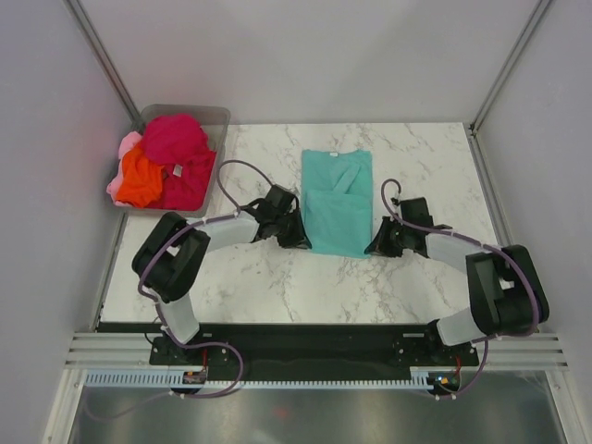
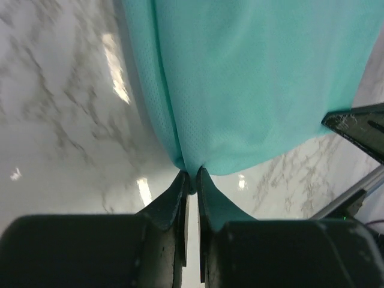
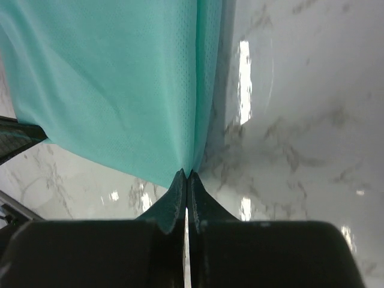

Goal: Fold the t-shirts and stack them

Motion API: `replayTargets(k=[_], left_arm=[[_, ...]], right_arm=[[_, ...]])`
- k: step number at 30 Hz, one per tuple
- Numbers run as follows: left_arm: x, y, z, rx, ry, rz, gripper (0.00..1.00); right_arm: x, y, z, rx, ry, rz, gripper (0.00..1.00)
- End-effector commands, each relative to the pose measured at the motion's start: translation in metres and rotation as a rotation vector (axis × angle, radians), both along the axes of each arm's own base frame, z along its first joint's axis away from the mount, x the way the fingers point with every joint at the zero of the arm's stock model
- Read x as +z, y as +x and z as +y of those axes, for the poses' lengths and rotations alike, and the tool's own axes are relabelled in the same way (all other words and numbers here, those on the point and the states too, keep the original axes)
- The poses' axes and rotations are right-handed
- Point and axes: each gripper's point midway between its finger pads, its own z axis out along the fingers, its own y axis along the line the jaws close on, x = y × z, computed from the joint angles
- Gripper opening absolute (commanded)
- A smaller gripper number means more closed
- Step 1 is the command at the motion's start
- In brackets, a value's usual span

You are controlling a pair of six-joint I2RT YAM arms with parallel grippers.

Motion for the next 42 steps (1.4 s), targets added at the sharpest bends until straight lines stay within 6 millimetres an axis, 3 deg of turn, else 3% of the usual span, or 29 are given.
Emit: replayTargets(k=[1,2,3,4,5,6,8,9,11,12,17,22,23,29,35,42], left_arm=[[0.036,-0.035,-0.007,-0.011,0.013,-0.032,0.12],[0.055,-0.049,-0.014,-0.035,-0.011,-0.055,0.12],[0.061,-0.057,-0.015,-0.027,-0.02,-0.046,0.12],[0.062,-0.068,-0.011,-0.024,0.004,-0.03,0.12],[0.08,-0.076,-0.012,-0.027,-0.021,-0.055,0.12],[0.085,-0.088,-0.016,-0.036,-0.031,-0.047,0.12],[0.089,-0.105,-0.009,-0.032,-0.02,-0.032,0.13],[0.103,-0.116,-0.009,-0.032,-0.053,-0.04,0.13],[0.1,-0.132,-0.001,-0.029,-0.044,-0.009,0.13],[0.113,-0.14,0.0,-0.023,-0.081,-0.014,0.13],[0.126,-0.162,0.015,-0.009,-0.112,0.003,0.12],[0.143,-0.161,0.024,0.013,-0.117,-0.032,0.12],[0.145,-0.16,0.025,0.015,-0.111,-0.038,0.12],[0.147,-0.148,0.028,0.031,-0.073,-0.058,0.12],[0.143,-0.127,0.036,0.067,-0.055,-0.043,0.13],[0.137,-0.096,0.046,0.084,-0.036,-0.03,0.12]], right_arm=[[0.021,-0.027,-0.008,-0.006,-0.02,-0.003,0.0],[0.022,-0.04,-0.01,-0.01,-0.022,0.03,0.0],[0.038,-0.042,-0.01,-0.015,-0.012,-0.017,0.0],[0.043,-0.048,-0.012,-0.021,-0.011,-0.02,0.0],[0.046,-0.06,-0.015,-0.035,-0.013,0.013,0.0],[0.062,-0.064,-0.015,-0.04,0.0,-0.035,0.0],[0.072,-0.081,-0.018,-0.052,0.007,-0.021,0.0],[0.085,-0.085,-0.018,-0.062,0.025,-0.06,0.0],[0.095,-0.097,-0.017,-0.059,0.042,-0.052,0.0],[0.104,-0.102,-0.016,-0.058,0.061,-0.072,0.0],[0.128,-0.115,-0.016,-0.048,0.075,-0.091,0.0],[0.152,-0.104,-0.016,-0.05,0.07,-0.136,0.0],[0.163,-0.098,-0.015,-0.048,0.069,-0.161,0.0],[0.184,-0.062,-0.012,-0.032,0.033,-0.196,0.0],[0.184,-0.031,-0.004,-0.007,0.026,-0.19,0.0],[0.169,0.006,0.004,0.012,0.006,-0.165,0.0]])
